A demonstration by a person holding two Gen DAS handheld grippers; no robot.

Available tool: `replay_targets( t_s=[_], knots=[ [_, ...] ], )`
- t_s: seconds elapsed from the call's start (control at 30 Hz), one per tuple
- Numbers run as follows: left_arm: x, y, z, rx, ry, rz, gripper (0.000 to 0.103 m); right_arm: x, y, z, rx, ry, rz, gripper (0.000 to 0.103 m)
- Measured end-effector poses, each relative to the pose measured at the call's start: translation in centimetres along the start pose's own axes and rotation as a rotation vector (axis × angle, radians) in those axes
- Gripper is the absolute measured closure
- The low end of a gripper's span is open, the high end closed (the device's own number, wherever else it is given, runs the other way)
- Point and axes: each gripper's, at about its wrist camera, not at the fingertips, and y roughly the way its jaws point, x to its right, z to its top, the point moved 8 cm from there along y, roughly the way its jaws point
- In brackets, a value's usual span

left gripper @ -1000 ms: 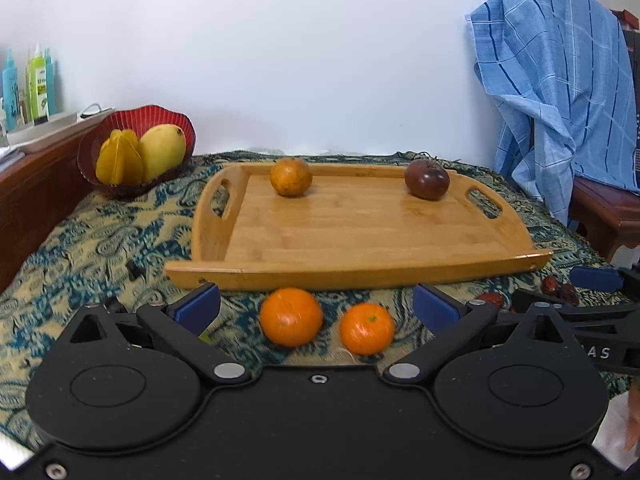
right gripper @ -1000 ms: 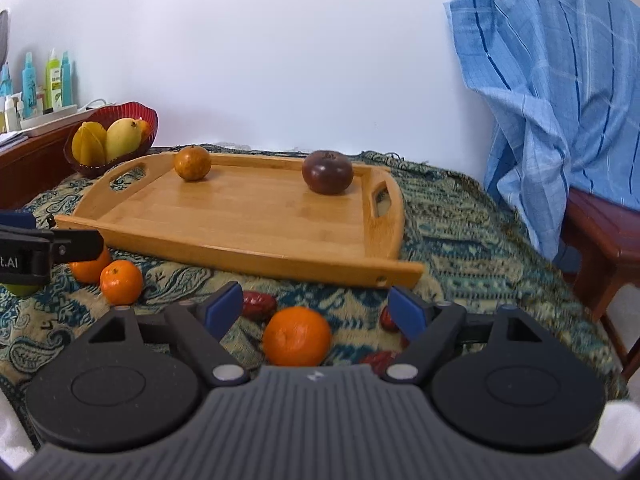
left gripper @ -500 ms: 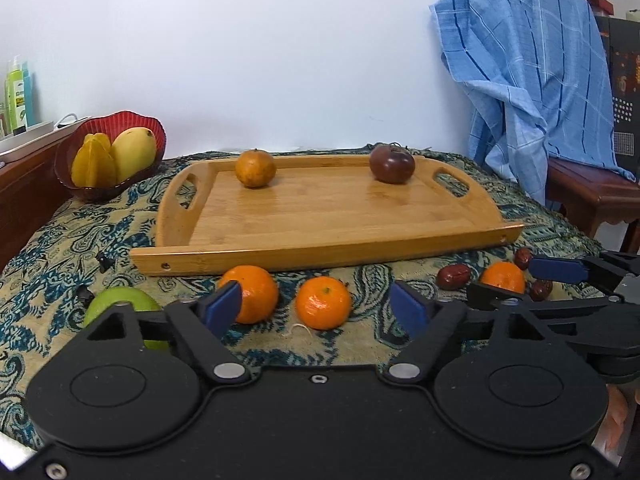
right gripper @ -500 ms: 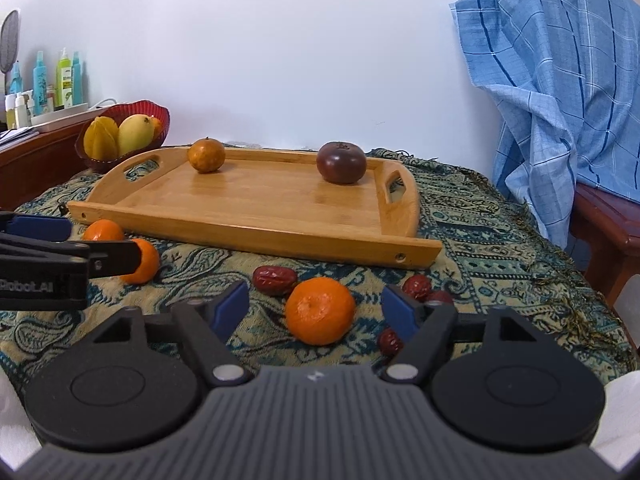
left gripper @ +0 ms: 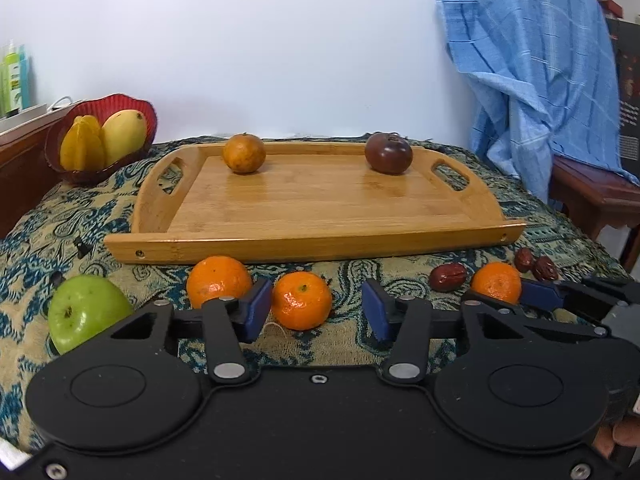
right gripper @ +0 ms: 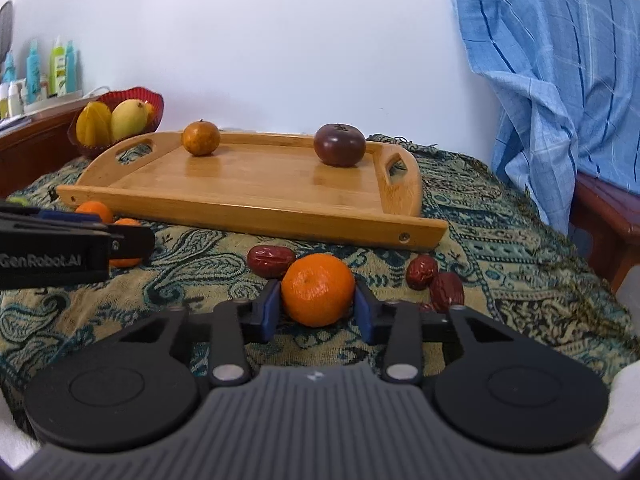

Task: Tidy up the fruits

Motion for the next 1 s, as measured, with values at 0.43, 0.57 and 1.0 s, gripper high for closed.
replay_targets(
  t_s=[0.43,0.57,1.0],
  knots=[
    [-0.4,1.5,-0.7,-0.042,-0.025,0.02,0.058,0.1,-0.1,-0.2,0.016,0.005,0.008,0.06],
    [-0.5,1.7,-0.7,-0.048,-0.03,0.019,0.059,0.1,-0.2,-0.2,0.017,0.008,0.011,0.06],
    [-0.6,1.5,-0.7,-0.061,-0.036,0.021,0.069,0.2,-0.3,-0.2,0.02,0.014,0.017,0.061]
  ],
)
